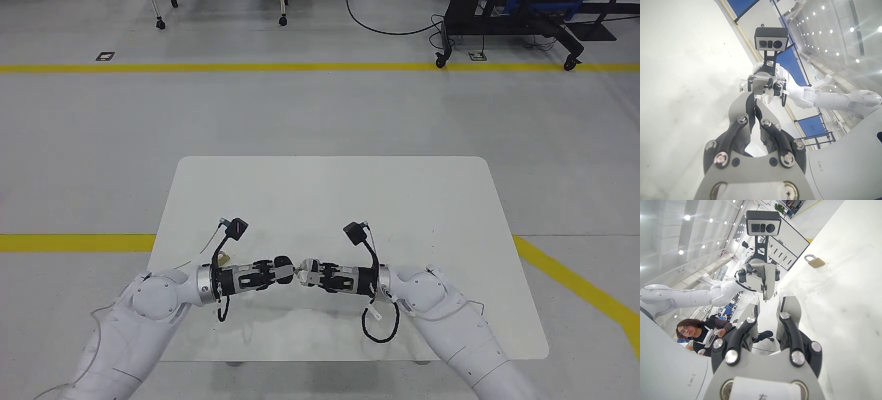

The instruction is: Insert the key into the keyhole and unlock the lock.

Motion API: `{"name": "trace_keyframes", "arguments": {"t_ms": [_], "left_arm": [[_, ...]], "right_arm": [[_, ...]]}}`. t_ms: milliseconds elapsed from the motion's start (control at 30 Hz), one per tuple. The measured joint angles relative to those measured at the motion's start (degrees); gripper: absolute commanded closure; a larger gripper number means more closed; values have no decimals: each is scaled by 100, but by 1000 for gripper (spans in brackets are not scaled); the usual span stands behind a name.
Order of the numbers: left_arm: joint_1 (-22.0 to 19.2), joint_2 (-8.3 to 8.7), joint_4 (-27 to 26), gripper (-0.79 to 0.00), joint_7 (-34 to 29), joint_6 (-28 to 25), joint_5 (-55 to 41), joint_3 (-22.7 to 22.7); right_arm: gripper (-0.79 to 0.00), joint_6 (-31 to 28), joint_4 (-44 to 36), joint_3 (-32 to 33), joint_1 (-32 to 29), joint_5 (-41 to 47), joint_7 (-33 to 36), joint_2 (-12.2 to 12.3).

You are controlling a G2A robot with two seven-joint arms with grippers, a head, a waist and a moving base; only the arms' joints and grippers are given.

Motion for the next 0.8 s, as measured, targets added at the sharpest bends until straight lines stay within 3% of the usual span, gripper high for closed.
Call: {"name": "trace_keyframes", "arguments": {"t_ms": [200, 333, 367, 600, 633, 667, 700, 800], "left_arm": [[29, 4, -47, 0, 35, 13, 44, 34], [12, 5, -19, 0, 23, -7, 64, 59], [9, 5, -17, 0, 30, -9, 84, 64], [-10, 9, 3, 0, 89, -1, 167, 85], [-19, 10, 4, -80, 68, 1, 182, 93], [-27, 11, 0, -388, 41, -4, 186, 103], [-36, 12, 1, -785, 12, -9, 182, 111], [-54, 20, 18, -785, -38, -10, 155, 107]], "right_arm": [[-62, 33, -4, -5, 4, 4, 26, 1], [-49, 25, -6, -1, 2, -9, 3, 0], [-6, 23, -6, -1, 1, -13, -1, -1], [0, 47, -10, -24, 11, -42, 36, -4], [0, 52, -9, -28, 13, -48, 45, -4], [0, 55, -7, -30, 15, -52, 50, -4], [0, 59, -5, -30, 18, -58, 51, -4], [0, 55, -3, -28, 17, -72, 54, -3]]}}
